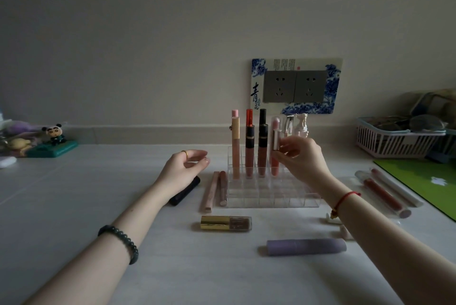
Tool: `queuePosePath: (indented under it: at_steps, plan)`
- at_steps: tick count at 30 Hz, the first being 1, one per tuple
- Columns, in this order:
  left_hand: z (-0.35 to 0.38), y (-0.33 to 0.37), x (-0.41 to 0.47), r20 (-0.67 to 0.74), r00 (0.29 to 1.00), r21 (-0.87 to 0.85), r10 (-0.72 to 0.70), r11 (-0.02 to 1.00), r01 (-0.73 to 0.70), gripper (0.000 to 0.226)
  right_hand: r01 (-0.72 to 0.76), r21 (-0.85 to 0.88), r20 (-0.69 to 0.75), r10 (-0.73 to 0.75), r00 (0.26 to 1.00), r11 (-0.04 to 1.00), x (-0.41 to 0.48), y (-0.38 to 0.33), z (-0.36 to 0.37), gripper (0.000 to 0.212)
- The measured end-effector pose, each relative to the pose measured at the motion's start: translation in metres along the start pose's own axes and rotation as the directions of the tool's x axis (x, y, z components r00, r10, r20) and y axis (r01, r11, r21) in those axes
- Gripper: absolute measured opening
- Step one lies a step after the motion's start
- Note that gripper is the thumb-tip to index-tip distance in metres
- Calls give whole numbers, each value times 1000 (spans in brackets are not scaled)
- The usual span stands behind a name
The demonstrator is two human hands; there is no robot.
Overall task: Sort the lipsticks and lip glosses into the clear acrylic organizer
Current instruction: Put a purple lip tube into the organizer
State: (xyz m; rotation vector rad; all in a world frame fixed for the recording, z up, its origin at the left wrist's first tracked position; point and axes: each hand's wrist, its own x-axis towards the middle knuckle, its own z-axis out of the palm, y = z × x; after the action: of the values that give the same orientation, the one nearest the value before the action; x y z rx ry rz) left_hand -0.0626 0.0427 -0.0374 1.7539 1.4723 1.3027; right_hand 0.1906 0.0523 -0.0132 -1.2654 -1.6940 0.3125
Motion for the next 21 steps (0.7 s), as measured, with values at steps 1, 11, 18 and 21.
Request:
queuePosePath:
  at_steps: [1,11,18,21]
  plan:
    - [0,0,0,-2,1000,1,2,1000,-2,21,0,-5,-2,0,1000,1000,0,0,0,19]
    - [-1,13,-3,-132,985,-41,111,992,-117,10,-17,-10,6,17,1000,1000,0,1,-7,36]
    - [15,73,-35,-58,917,-61,395,915,-398,12,90,78,-1,-90,996,993,-11,-25,-49,32]
    - [33,86,-62,227,856,27,464,876,-481,9,168,-22,200,-160,967,986,-38,-27,-65,27]
